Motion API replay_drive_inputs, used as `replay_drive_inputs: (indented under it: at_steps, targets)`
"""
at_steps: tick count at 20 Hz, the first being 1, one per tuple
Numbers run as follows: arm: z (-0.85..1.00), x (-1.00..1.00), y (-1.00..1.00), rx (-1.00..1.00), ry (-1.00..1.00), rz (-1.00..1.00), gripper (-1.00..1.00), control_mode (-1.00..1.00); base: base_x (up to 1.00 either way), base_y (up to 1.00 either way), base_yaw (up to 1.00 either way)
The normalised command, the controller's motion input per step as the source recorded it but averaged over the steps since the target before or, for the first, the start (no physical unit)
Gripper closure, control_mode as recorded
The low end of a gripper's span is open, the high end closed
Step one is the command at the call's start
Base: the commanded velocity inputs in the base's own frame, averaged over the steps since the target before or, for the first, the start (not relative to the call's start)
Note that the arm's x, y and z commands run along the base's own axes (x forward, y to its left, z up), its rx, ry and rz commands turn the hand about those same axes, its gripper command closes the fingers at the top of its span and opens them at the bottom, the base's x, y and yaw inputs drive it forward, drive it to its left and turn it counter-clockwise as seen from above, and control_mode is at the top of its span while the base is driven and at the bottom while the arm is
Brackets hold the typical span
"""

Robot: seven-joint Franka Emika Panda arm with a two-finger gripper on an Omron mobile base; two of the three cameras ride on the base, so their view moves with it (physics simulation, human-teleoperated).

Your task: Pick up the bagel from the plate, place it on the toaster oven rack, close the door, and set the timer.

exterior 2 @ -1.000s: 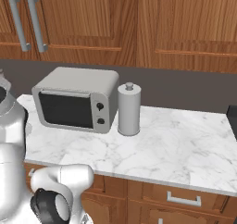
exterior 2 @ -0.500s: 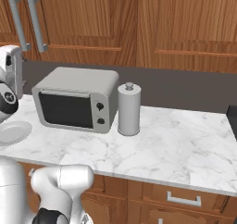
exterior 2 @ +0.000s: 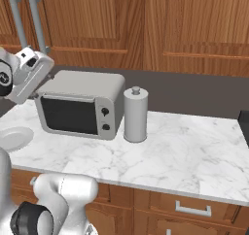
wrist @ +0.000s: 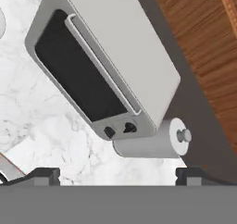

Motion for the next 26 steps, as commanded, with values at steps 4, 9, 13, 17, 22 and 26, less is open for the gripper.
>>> replay_drive_inputs:
  at_steps: [4, 9, 13, 17, 22, 26]
  targets:
    - [-0.73, 0.07, -0.44, 0.25, -0.03, -0.29, -1.0, -1.0, 0.0, 0.0, 0.0]
    - [-0.84, 0.24, -0.57, 0.23, -0.08, -0.22, -1.0, -1.0, 0.0, 0.0, 0.0]
    - [-0.68, 0.22, -0.6, 0.23, -0.12, -0.13, -1.0, -1.0, 0.0, 0.0, 0.0]
    - [-0.49, 0.12, -0.36, 0.23, -0.19, -0.12, -1.0, -1.0, 0.0, 0.0, 0.0]
    - [-0.43, 0.31, -0.18, 0.16, -0.18, -0.12, -1.0, -1.0, 0.0, 0.0, 0.0]
    - [-0.11, 0.55, -0.07, 0.05, 0.01, -0.18, -1.0, -1.0, 0.0, 0.0, 0.0]
